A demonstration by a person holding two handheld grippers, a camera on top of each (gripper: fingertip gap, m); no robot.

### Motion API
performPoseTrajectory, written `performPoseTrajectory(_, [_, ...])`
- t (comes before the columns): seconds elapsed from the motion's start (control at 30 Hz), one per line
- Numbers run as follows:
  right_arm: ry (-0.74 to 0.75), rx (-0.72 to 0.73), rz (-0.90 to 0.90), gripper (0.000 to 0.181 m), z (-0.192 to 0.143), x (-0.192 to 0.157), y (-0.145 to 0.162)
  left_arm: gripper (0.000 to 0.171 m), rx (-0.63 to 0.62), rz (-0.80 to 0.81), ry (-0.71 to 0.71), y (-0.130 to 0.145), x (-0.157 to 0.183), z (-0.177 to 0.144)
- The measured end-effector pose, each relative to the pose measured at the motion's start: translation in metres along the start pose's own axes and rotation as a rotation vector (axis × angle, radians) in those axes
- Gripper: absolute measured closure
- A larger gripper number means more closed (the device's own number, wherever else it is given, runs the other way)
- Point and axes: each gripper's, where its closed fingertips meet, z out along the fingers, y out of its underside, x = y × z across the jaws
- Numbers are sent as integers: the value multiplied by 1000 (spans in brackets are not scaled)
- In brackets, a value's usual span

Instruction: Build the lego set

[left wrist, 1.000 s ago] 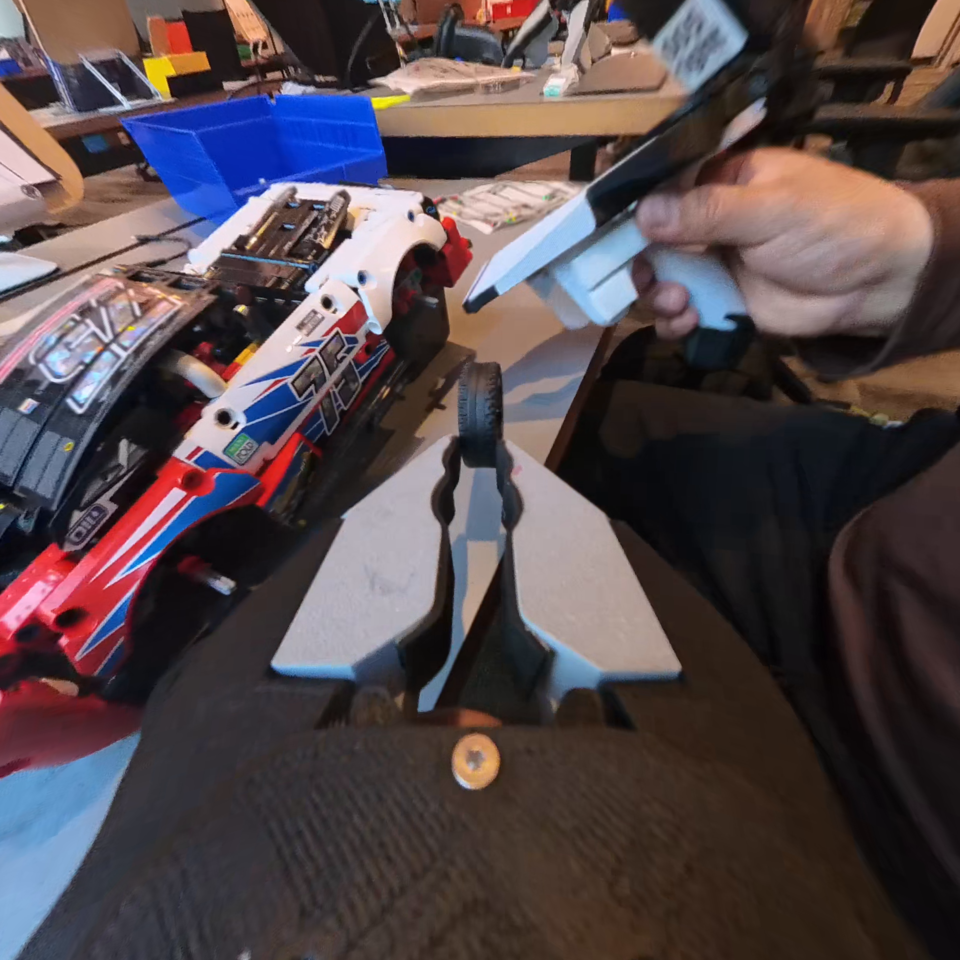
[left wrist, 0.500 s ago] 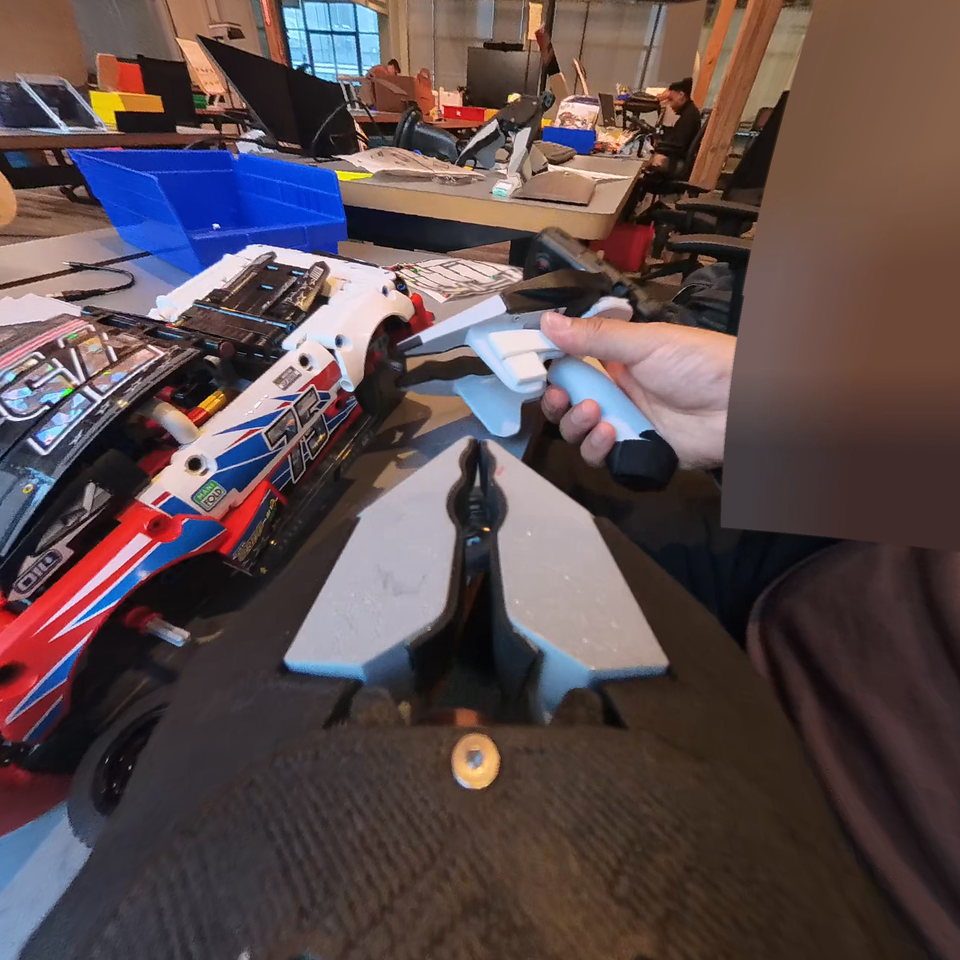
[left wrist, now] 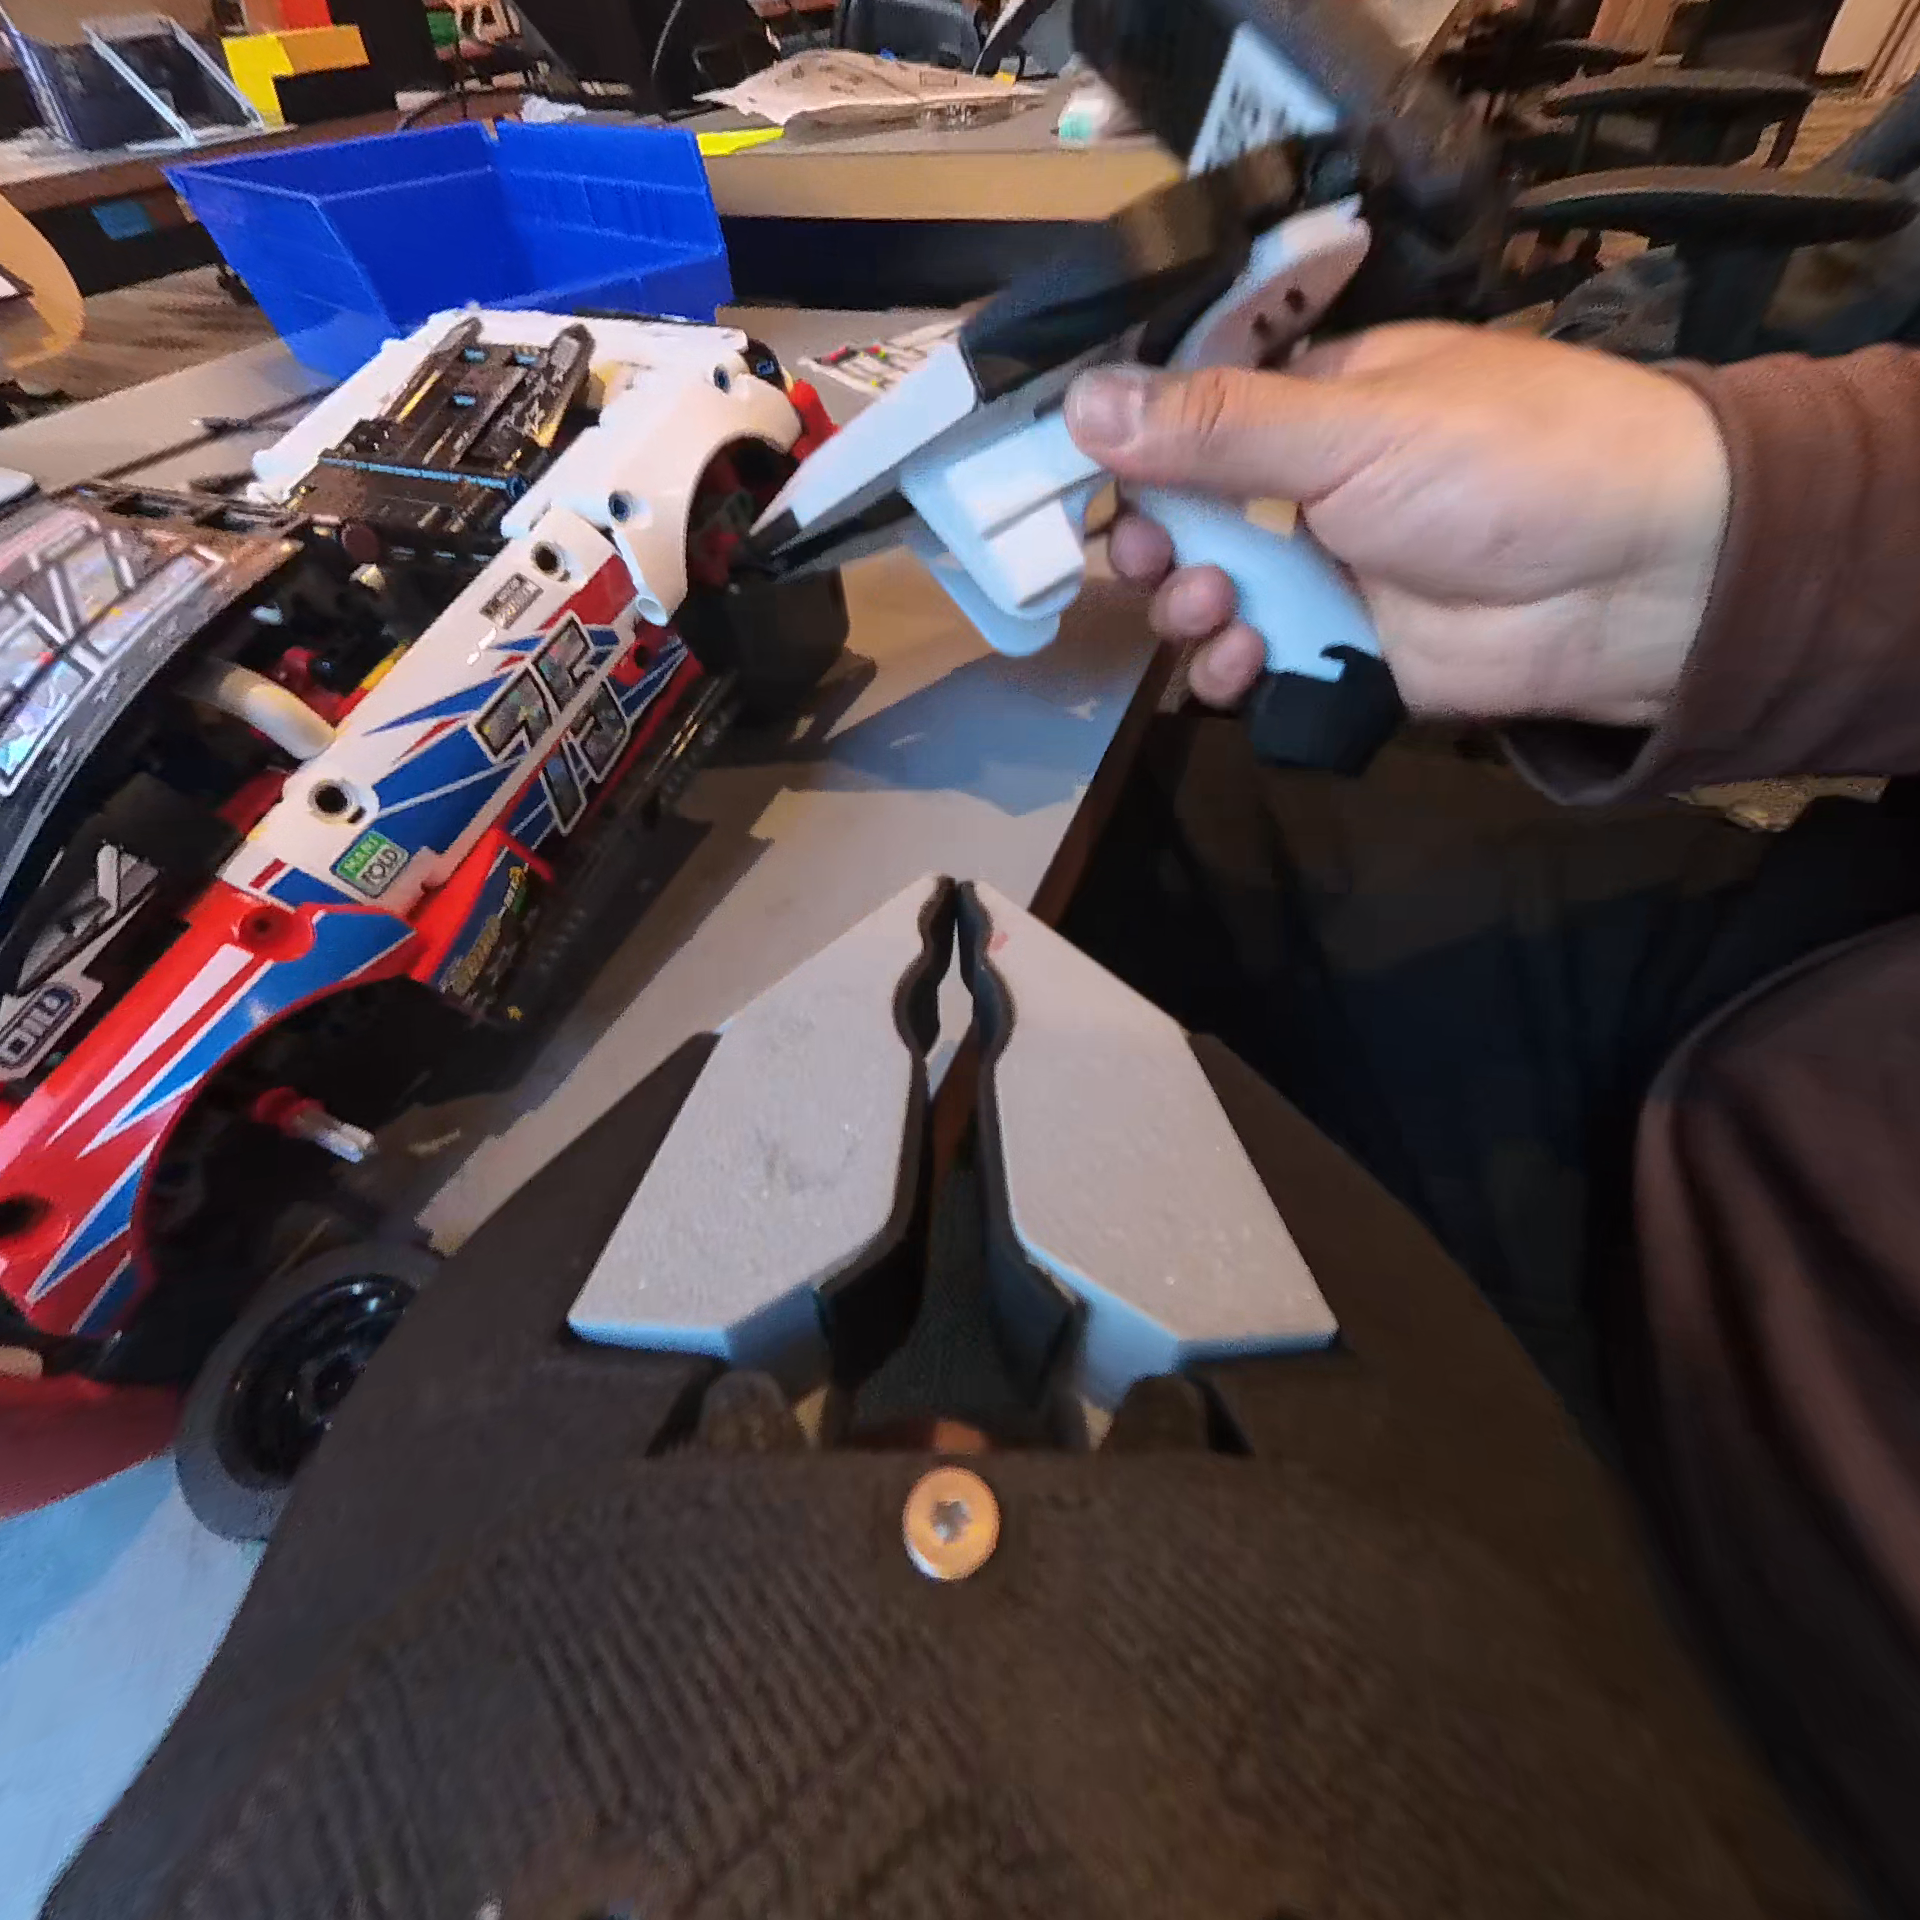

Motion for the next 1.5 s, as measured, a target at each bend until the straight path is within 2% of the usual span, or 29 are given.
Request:
performPoseTrajectory(0.17, [246, -108, -457, 181, -3, 3, -2, 171, -42, 25, -28, 6, -1, -5])
performPoseTrajectory(0.3, [404, -122, -745, 181, -9, 5, -6, 171, -51, -22, -34, 10, -3, -12])
performPoseTrajectory(0.37, [416, -135, -798, 176, -10, 2, -3, 171, -44, -64, -35, 10, -3, -18])
performPoseTrajectory(0.43, [392, -122, -794, 156, -14, -5, 0, 171, -36, -108, -51, 12, -2, -27])
performPoseTrajectory(0.67, [222, -98, -710, 140, -72, -27, 10, 171, -85, -252, -175, 40, 28, -78])
performPoseTrajectory(0.73, [160, -122, -765, 139, -92, -33, 25, 171, -126, -263, -235, 52, 46, -96])
performPoseTrajectory(0.87, [189, -165, -1081, 147, -128, -21, 62, 171, -191, -308, -368, 78, 84, -135])
performPoseTrajectory(0.97, [145, -185, -1207, 141, -136, -16, 101, 165, -225, -380, -435, 101, 113, -159])
performPoseTrajectory(1.07, [-59, -430, -1194, 137, -126, -26, 173, 154, -257, -451, -474, 123, 139, -175])
performPoseTrajectory(1.13, [-90, -557, -1214, 130, -120, -23, 210, 151, -280, -460, -495, 134, 152, -180])
performPoseTrajectory(1.23, [-161, -666, -1161, 125, -118, -34, 253, 144, -338, -427, -558, 151, 159, -190])
performPoseTrajectory(1.3, [-188, -724, -1156, 115, -117, -36, 271, 141, -356, -414, -592, 158, 159, -196])
performPoseTrajectory(1.33, [-196, -753, -1165, 116, -117, -35, 279, 138, -353, -412, -607, 160, 157, -199])
performPoseTrajectory(1.5, [-182, -804, -1175, 106, -106, -31, 298, 124, -355, -418, -703, 179, 143, -214])
